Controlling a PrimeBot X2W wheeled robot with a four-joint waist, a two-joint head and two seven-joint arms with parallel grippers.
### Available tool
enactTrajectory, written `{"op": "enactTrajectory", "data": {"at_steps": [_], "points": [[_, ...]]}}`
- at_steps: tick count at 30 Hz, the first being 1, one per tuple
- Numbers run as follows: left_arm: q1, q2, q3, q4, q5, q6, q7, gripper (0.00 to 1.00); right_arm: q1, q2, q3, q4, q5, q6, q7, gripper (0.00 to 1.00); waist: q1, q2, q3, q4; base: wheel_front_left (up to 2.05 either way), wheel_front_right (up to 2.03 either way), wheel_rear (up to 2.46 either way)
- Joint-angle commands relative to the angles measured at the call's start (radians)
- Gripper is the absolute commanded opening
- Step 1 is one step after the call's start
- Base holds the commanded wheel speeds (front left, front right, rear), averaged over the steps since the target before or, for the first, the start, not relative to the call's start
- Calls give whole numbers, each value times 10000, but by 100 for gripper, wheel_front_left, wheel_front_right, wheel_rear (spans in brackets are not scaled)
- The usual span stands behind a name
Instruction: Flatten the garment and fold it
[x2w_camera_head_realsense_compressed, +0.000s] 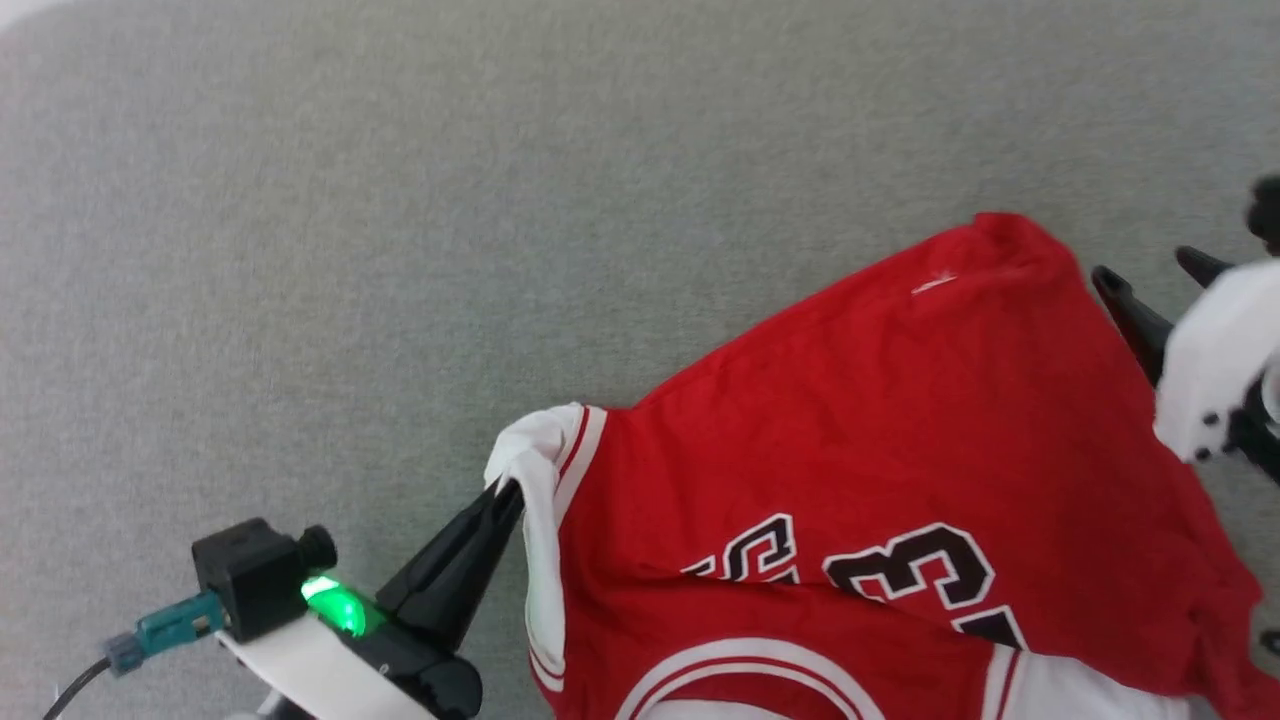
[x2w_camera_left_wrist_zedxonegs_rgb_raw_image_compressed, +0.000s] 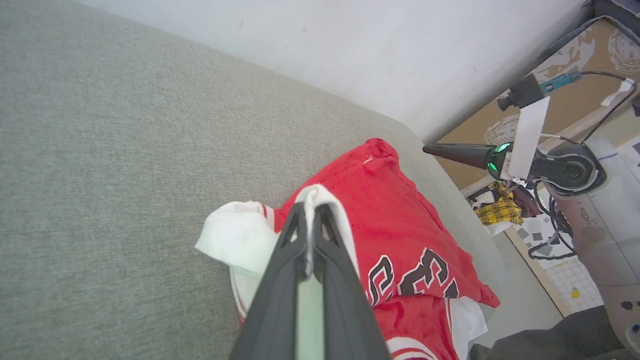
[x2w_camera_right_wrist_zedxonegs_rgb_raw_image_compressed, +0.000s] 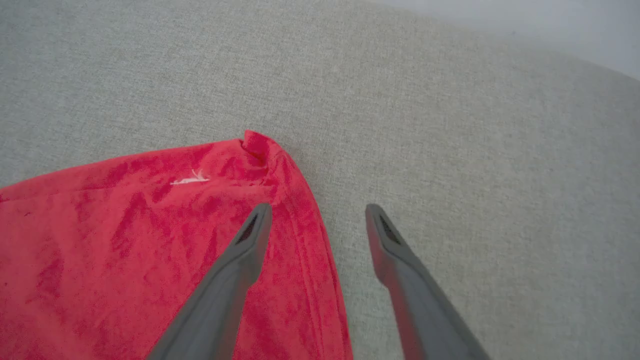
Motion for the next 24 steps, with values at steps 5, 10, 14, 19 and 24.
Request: {"op": "enactTrajectory", "data": {"at_steps": [5, 10, 14, 19, 24], "points": [[-423, -151, -87, 171, 120, -225, 40, 0, -911, -271, 451, 915, -63, -7, 209, 100, -2, 0, 748, 583, 0, 0, 0], [-644, -266, -165, 361, 134, -377, 29, 0, -1351, -526, 827, 1557, -29, -7, 356, 100, -2, 0, 955, 808, 0, 0, 0], [-751, -321, -199, 483, 126, -452, 20, 0, -1456, -553, 949, 1948, 86, -7, 574, 100, -2, 0, 1030, 907, 0, 0, 0], [-846, -345, -218, 620, 91, -513, 40, 0, -1392, -420, 928, 2180, 241, -7, 850, 0, -2, 0, 997, 947, 0, 0, 0], [-853, -318, -142, 682, 28, -547, -34, 0, -1374, -234, 881, 2042, 393, -7, 555, 0, -2, 0, 692, 784, 0, 0, 0]]}}
